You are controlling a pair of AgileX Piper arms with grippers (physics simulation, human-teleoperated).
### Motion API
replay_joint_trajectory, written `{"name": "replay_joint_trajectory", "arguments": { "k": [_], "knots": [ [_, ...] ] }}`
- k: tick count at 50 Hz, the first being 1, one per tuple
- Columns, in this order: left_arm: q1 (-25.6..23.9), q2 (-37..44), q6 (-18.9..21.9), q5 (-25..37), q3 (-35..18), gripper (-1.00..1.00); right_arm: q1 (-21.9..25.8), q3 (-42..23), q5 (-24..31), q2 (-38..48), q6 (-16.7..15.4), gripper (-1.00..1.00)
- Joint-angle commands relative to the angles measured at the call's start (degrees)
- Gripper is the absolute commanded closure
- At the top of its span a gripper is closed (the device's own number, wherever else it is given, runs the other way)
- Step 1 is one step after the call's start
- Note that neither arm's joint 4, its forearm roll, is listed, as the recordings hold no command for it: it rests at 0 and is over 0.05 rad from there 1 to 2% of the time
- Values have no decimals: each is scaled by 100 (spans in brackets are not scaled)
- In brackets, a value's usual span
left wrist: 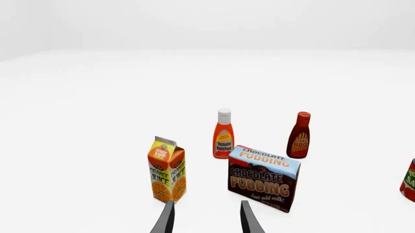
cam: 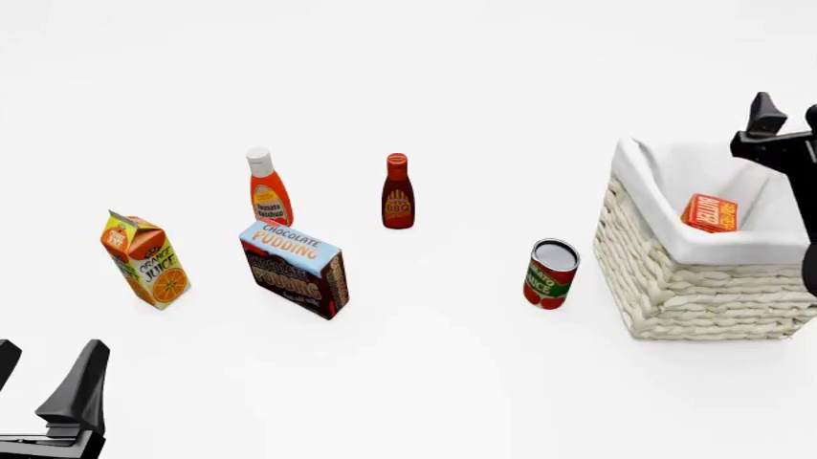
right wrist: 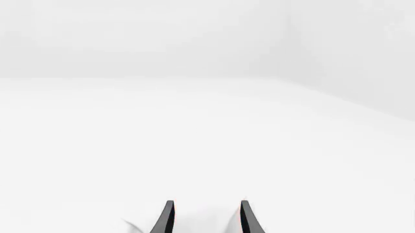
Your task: Pick the butter and place it in the basket.
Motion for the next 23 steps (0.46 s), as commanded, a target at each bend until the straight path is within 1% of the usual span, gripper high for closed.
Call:
{"name": "replay_joint_trajectory", "arguments": {
  "k": [1,5,6,7,8,9,10,11,12,13,14,15,16,17,18,19,20,23],
  "knots": [
    [0,0,0,0,0,-100,81,371,687,-1410,278,-100],
    [0,0,0,0,0,-100,268,649,1005,-2029,405,-100],
    [0,0,0,0,0,-100,431,760,1150,-2248,406,-100],
    [0,0,0,0,0,-100,431,761,1153,-2251,406,-100],
    [0,0,0,0,0,-100,608,960,1400,-2650,512,-100],
    [0,0,0,0,0,-100,608,962,1405,-2656,512,-100],
    [0,0,0,0,0,-100,751,1034,1495,-2794,476,-100],
    [0,0,0,0,0,-100,877,1231,1720,-3213,652,-100],
    [0,0,0,0,0,-100,896,1275,1810,-3313,738,-100],
    [0,0,0,0,0,-100,896,1275,1812,-3315,738,-100],
    [0,0,0,0,0,-100,1150,1499,2100,-3770,906,-100],
    [0,0,0,0,0,-100,1150,1500,2107,-3778,906,-100],
    [0,0,0,0,0,-100,1205,1575,2181,-3900,1026,-100],
    [0,0,0,0,0,-100,1610,1813,2447,-4475,1183,-100],
    [0,0,0,0,0,-100,1587,1866,2567,-4693,1334,-100],
    [0,0,0,0,0,-100,1587,1867,2571,-4697,1334,-100],
    [0,0,0,0,0,-100,1705,1938,2752,-4992,1467,-100],
    [0,0,0,0,0,-100,2187,2176,3228,-5816,1560,-100]
  ]
}}
